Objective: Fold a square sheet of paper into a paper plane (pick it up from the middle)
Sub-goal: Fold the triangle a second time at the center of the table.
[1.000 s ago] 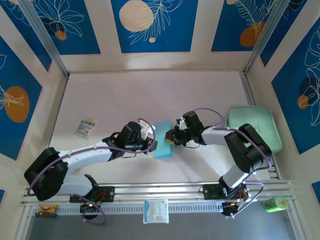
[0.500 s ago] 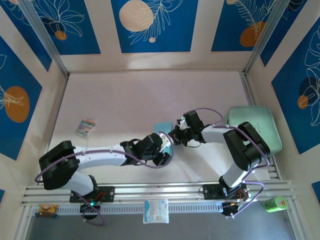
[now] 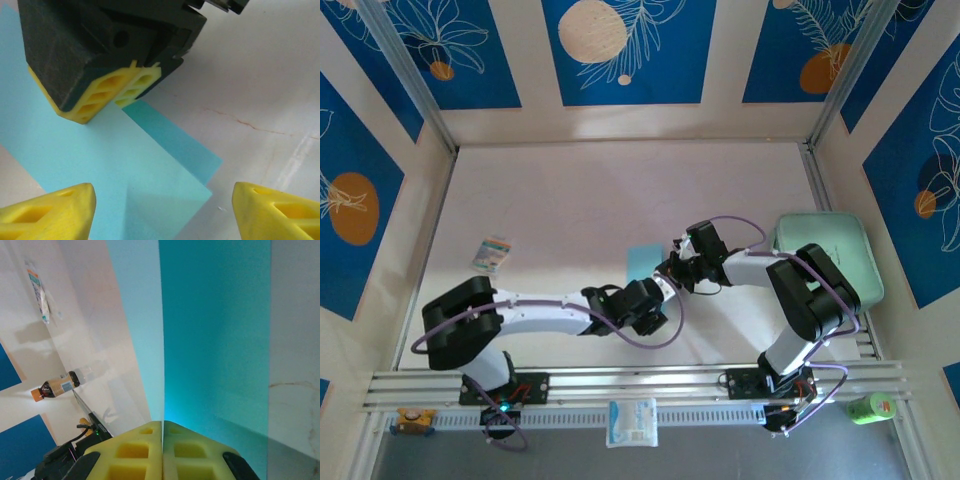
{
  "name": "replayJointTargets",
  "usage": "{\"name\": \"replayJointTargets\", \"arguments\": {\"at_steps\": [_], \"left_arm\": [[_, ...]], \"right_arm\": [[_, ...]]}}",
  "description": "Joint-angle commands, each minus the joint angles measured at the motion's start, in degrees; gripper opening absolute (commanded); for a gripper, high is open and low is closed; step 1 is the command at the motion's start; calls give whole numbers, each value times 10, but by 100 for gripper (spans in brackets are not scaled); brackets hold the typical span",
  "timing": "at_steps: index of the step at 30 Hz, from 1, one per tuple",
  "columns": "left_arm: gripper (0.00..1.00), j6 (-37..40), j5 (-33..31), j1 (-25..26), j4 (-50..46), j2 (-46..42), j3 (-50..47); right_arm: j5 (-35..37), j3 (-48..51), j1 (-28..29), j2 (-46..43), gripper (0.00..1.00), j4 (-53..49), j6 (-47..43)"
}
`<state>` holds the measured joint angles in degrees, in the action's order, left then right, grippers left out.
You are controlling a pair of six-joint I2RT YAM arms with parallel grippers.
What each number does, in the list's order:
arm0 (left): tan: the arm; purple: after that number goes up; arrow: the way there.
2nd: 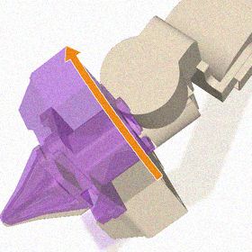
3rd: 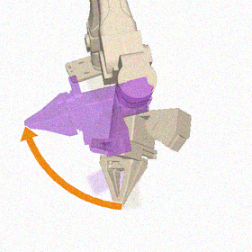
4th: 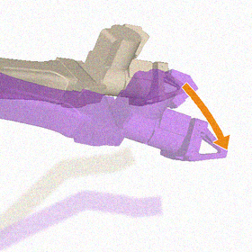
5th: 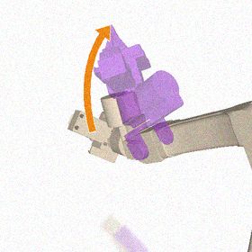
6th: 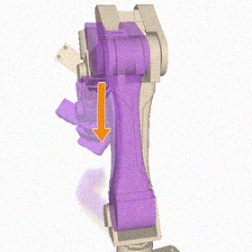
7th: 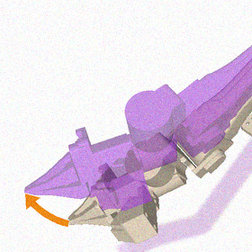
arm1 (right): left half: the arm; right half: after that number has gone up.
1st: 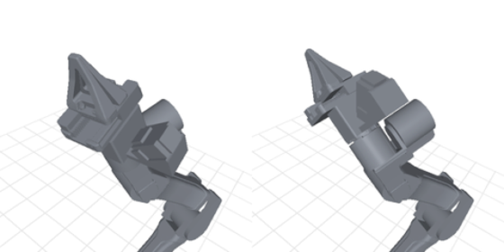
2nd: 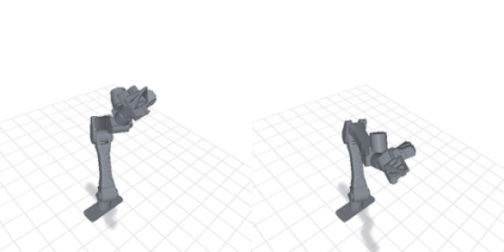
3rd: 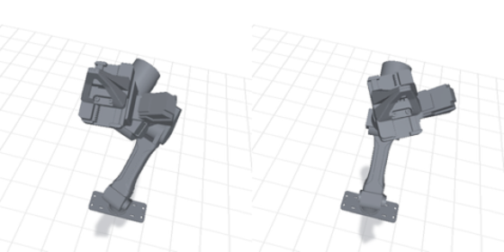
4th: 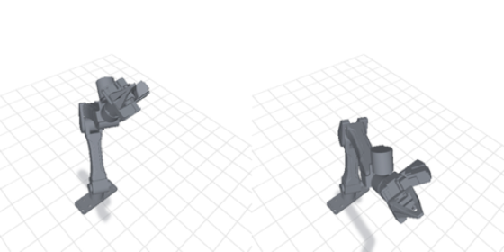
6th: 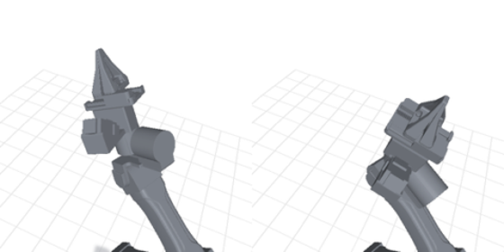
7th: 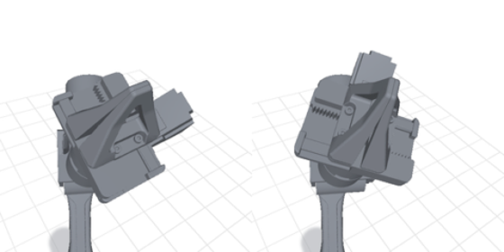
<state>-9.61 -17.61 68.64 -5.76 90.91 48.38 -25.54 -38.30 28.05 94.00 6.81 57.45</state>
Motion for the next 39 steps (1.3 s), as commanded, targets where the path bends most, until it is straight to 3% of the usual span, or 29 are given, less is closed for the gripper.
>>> {"name": "replayJointTargets", "arguments": {"at_steps": [1, 4, 10, 16, 21, 29, 33, 35, 39], "left_arm": [[69, 16, -25, 4, -14, 15, 26], [59, 17, -20, 4, -14, 24, 34], [26, 11, -17, 4, -13, 22, 33], [6, 9, -14, 4, -17, 22, 36], [0, 4, -7, 4, -17, 18, 36], [0, -15, 28, -2, -14, 12, 36], [0, -51, 108, -32, 6, 8, 30], [0, -67, 156, -49, 19, 6, 28], [0, -103, 234, -80, 49, 8, 25]], "right_arm": [[-15, -11, -3, 6, 7, -14, 4], [-14, -10, -3, 4, 7, -14, 4], [-9, -6, -4, 1, 8, -18, 3], [-8, -7, -4, 0, 8, -21, 3], [-7, -11, -4, -4, 10, -28, 0], [8, -9, -7, -24, 17, -53, -8], [43, -5, -15, -73, 26, -102, -22], [78, 0, -23, -108, 36, -139, -26], [116, 26, -49, -190, 42, -185, -30]]}}
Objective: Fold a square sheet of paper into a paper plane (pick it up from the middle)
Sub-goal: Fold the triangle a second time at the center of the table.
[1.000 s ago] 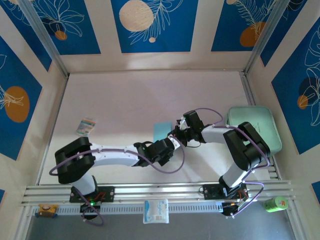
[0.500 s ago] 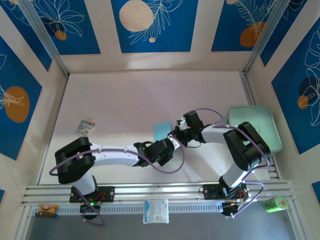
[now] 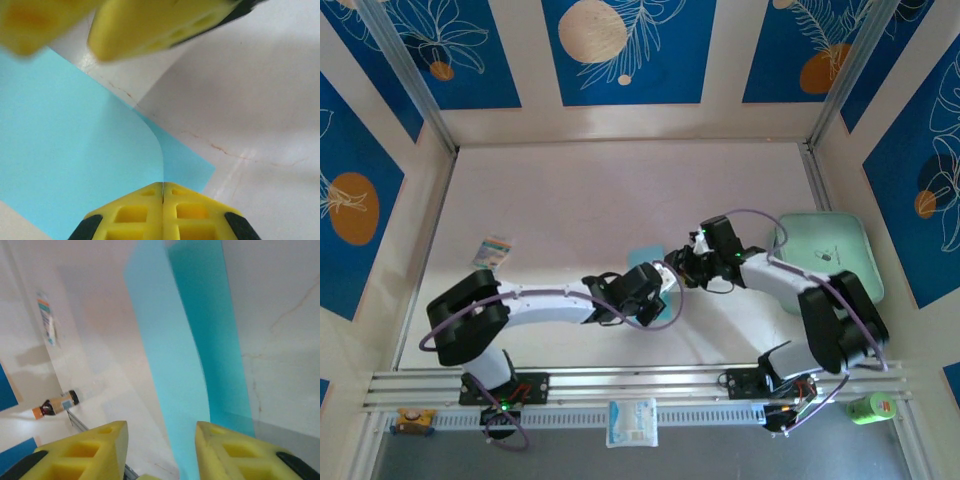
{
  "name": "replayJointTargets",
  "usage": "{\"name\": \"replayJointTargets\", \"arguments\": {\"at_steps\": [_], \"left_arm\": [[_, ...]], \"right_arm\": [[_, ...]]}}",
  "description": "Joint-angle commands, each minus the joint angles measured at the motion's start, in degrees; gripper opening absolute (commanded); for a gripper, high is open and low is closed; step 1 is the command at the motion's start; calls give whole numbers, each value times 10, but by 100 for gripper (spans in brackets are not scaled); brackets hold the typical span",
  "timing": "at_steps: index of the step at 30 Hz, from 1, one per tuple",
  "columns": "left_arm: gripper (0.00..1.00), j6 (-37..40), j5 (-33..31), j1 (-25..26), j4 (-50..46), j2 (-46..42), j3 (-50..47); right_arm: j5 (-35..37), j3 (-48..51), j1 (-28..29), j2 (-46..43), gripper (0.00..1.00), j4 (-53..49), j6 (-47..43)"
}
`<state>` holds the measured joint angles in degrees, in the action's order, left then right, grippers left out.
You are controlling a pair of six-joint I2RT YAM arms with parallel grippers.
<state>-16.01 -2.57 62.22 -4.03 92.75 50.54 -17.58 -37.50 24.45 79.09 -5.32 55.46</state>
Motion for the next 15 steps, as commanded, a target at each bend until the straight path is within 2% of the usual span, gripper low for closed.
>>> {"name": "replayJointTargets", "arguments": {"at_steps": [1, 6, 10, 15], "left_arm": [[0, -50, 99, -23, 41, -10, 0], [0, -105, 171, -61, 100, -3, -17], [0, -135, 206, -86, 132, 2, -33], [0, -141, 208, -95, 132, -1, -44]], "right_arm": [[45, 25, -19, -61, 43, -76, -10], [44, 64, -32, -137, 41, -94, 2], [19, 109, -28, -156, 29, -63, 24], [8, 137, 4, -137, 12, -1, 47]]}}
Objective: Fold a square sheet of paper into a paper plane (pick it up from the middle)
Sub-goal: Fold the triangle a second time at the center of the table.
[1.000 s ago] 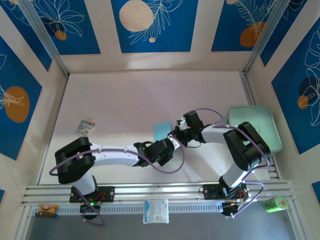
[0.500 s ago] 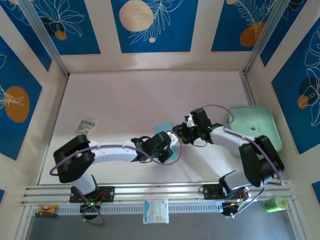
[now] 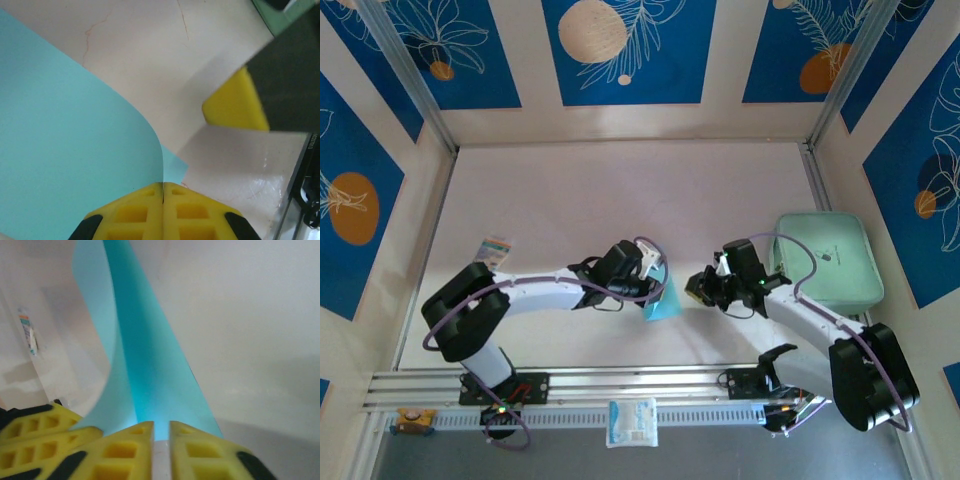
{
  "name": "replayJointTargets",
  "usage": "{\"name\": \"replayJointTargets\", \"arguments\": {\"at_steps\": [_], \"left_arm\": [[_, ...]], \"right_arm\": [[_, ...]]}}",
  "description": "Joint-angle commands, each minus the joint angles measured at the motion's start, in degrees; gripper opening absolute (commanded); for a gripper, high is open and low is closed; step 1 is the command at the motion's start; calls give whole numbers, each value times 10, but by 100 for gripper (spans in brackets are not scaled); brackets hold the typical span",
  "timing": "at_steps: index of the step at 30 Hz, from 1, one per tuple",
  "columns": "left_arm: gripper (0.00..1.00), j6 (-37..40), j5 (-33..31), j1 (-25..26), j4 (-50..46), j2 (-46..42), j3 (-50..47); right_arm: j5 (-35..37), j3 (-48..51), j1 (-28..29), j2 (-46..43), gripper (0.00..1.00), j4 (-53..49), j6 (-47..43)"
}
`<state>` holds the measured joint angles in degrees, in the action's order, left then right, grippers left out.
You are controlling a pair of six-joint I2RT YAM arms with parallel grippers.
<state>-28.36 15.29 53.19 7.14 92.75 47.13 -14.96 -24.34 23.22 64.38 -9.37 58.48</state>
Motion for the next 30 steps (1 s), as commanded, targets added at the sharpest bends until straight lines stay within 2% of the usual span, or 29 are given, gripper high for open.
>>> {"name": "replayJointTargets", "arguments": {"at_steps": [1, 4, 12, 20, 24, 30], "left_arm": [[0, -19, 30, -5, 20, 0, -10], [0, -20, 32, -6, 17, 4, -7], [0, -18, 32, -6, 6, 12, 1], [0, -21, 35, -11, 3, 15, -5], [0, -18, 39, -18, -3, 21, -6], [0, -25, 48, -27, 5, 36, -10]], "right_arm": [[-18, 3, 26, 20, 10, 50, 18], [-15, -6, 45, 55, 4, 67, 29], [-34, -19, 69, 134, 0, 139, 43], [0, -21, 69, 177, 0, 89, 25], [-11, 0, 48, 192, 0, 102, 25], [0, -13, 48, 194, 0, 71, 7]]}}
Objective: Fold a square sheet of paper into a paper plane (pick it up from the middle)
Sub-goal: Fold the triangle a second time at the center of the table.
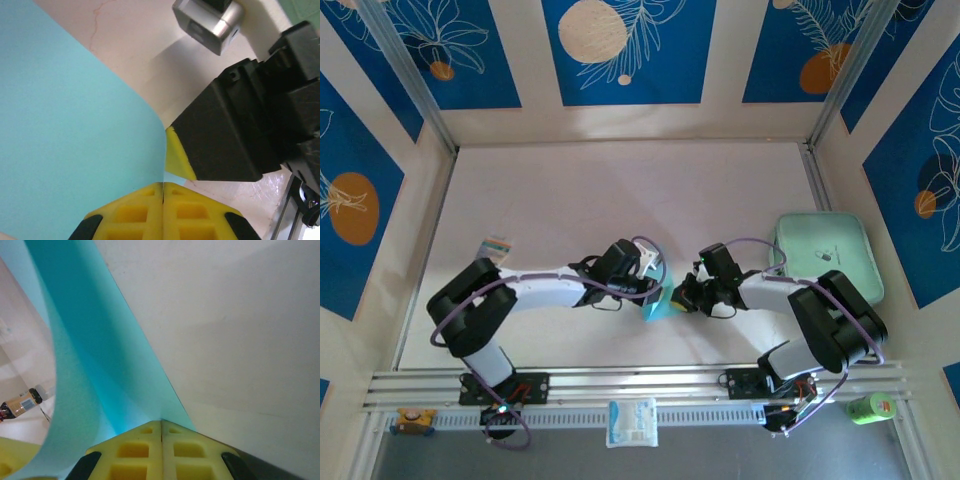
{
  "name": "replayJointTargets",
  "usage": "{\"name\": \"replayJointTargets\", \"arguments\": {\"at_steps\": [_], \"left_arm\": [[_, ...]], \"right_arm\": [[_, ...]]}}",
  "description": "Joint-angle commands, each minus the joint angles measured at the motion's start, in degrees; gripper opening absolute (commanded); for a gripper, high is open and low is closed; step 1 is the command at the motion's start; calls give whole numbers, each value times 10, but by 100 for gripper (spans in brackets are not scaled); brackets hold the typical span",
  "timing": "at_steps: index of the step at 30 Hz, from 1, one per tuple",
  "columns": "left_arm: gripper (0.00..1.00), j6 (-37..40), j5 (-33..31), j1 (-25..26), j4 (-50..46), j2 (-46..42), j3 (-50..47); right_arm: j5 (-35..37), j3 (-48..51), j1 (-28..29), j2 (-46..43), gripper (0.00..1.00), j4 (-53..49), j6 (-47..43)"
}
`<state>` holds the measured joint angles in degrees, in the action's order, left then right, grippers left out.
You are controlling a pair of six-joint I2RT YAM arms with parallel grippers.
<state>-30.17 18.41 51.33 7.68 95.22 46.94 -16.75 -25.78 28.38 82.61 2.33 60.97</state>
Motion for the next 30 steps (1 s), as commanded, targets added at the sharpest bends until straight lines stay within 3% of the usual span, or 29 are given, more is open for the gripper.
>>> {"name": "replayJointTargets", "arguments": {"at_steps": [1, 13, 25, 30], "left_arm": [[0, -6, 16, -10, 0, 12, -9], [0, 25, -21, -32, -39, 20, -9], [0, 29, -7, -35, -31, 60, 1], [1, 27, -2, -35, -29, 66, -3]], "right_arm": [[20, 0, -3, 10, 0, -50, -19], [20, -1, -3, 4, 0, -54, -23], [-3, -16, -3, -3, 0, -44, -32], [-15, -38, 15, -38, 6, -38, -38]]}}
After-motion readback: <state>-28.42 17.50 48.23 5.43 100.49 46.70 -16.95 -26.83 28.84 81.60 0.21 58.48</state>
